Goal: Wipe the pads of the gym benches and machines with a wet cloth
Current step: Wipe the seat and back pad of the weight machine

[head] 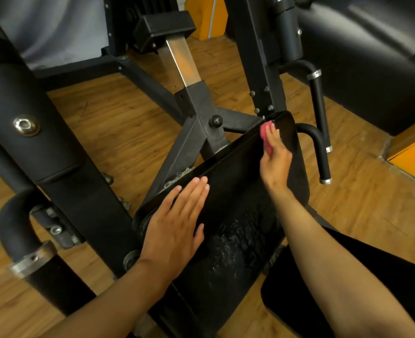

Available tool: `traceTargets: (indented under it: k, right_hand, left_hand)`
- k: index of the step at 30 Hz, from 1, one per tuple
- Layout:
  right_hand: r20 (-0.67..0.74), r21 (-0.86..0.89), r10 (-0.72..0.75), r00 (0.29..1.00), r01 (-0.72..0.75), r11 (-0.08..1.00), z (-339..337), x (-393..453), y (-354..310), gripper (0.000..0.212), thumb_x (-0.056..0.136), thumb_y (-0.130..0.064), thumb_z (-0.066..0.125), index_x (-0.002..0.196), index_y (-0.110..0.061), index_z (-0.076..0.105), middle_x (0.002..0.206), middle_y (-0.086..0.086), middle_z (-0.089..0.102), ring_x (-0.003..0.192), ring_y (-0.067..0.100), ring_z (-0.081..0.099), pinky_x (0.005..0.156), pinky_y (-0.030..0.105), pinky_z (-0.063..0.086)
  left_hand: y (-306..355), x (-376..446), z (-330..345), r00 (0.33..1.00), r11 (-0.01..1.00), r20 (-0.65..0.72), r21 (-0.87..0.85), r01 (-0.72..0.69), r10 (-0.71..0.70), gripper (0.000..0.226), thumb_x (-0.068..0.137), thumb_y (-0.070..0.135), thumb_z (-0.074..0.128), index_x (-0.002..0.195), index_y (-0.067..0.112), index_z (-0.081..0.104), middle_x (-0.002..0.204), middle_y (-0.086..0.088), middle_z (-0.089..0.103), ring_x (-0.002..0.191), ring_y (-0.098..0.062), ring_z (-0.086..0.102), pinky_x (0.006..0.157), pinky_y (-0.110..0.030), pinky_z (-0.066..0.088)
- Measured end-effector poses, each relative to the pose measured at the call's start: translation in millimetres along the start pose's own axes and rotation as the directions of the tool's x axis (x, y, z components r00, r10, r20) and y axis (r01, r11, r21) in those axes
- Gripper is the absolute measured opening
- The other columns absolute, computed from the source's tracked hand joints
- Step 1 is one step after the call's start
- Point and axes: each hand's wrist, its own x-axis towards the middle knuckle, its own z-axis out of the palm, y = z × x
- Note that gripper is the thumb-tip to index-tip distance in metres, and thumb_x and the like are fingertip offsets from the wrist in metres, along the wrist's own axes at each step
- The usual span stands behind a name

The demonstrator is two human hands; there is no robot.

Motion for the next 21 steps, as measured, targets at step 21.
traceTargets:
  k: [21]
  right_hand:
    - [-0.119, 0.067, 0.2, 0.973, -0.193, 0.979, -2, 50, 90, 0.07, 0.084, 0.023, 0.046, 0.145, -0.01, 0.055, 0.15, 0.002, 0.052, 0.143, 0.015, 0.044, 0.122, 0.025, 0.029]
  left_hand:
    - [25, 158, 12, 0.952, 0.955, 0.066, -0.01, -0.298, 0.298, 0.073, 0.106, 0.051, 0.016, 0.162, 0.014, -0.014, 0.171, 0.0, -0.02, 0.158, -0.016, -0.015, 0.128, -0.041, 0.012]
